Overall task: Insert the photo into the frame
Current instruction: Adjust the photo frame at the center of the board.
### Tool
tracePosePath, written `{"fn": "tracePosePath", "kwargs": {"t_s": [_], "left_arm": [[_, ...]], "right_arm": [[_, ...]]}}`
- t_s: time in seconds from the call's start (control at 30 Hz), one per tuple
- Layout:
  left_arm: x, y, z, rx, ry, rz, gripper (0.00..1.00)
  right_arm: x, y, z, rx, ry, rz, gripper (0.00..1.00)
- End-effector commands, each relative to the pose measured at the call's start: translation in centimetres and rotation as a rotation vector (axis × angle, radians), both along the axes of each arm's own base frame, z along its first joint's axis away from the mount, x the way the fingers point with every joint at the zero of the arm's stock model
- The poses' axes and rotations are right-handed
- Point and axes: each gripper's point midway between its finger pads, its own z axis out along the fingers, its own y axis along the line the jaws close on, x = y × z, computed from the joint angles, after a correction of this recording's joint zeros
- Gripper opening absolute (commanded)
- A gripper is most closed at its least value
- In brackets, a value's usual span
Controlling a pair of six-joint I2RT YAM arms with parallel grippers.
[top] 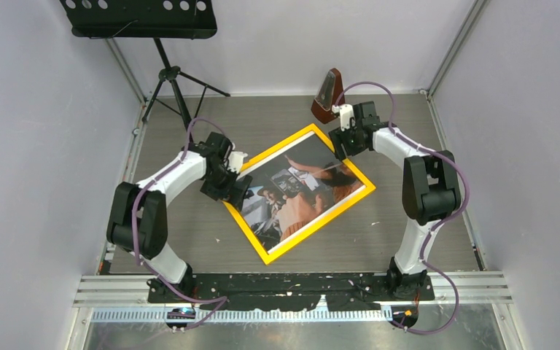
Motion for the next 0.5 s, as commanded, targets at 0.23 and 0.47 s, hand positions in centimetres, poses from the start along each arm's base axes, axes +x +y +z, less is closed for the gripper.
{"fn": "tracePosePath", "kwargs": {"t_s": [0.23, 0.47], "left_arm": [[-1.9, -0.1, -1.0, -0.167, 0.171, 0.075, 1.00], [-1.8, -0.7, -1.8, -0.214, 0.237, 0.100, 1.00]], "right_arm": [[1.8, -0.1, -0.1, -0.035, 0.006, 0.029, 0.65], [1.4, -0.1, -1.3, -0.030, 0.051, 0.053, 0.57]]}}
